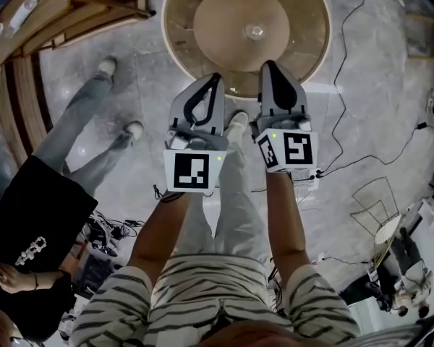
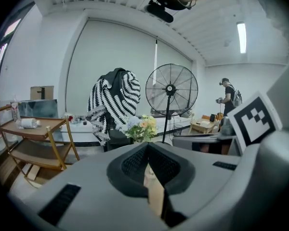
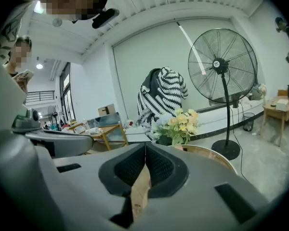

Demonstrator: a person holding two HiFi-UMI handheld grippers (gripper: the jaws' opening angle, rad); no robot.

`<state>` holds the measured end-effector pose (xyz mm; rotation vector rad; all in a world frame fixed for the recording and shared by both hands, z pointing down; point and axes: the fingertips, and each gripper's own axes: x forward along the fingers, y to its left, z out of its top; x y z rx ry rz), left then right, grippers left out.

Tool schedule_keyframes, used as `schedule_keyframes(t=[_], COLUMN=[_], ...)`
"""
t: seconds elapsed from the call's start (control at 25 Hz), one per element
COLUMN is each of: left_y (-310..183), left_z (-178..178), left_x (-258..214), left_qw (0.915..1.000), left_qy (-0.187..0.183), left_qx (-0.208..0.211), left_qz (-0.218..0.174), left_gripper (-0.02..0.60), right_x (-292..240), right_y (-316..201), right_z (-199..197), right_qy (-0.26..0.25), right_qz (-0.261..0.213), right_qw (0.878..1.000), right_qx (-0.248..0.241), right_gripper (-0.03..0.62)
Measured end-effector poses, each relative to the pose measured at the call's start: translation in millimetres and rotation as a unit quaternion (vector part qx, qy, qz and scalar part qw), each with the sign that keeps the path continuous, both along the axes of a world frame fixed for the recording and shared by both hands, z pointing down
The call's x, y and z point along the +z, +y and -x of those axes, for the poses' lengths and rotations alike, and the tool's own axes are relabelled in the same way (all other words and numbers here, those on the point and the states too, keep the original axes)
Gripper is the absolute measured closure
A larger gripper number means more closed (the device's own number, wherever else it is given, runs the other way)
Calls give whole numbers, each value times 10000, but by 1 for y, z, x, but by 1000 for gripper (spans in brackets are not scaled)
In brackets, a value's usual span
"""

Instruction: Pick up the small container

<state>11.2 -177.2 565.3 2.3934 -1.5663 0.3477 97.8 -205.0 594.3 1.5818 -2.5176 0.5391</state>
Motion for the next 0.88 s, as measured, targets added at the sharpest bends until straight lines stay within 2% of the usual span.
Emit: schedule_keyframes(t=[0.12, 0.24, 0.88], left_y=[-4, -6, -30], left_z=[-1, -3, -13], left_x=[15, 29, 94], left_qw=[10000, 9999, 9985], left_qy=[-33, -57, -41], left_qx=[17, 40, 62], left_qz=[50, 120, 534], left_gripper=[580, 580, 580], right_x=[28, 55, 180], right_y=[-8, -15, -67], right_z=[-1, -4, -9], right_qy=[3, 36, 479], right_qz=[116, 255, 707], right_qw=[9999, 9997, 9963], right_qx=[-25, 23, -26], right_gripper=[580, 546, 275])
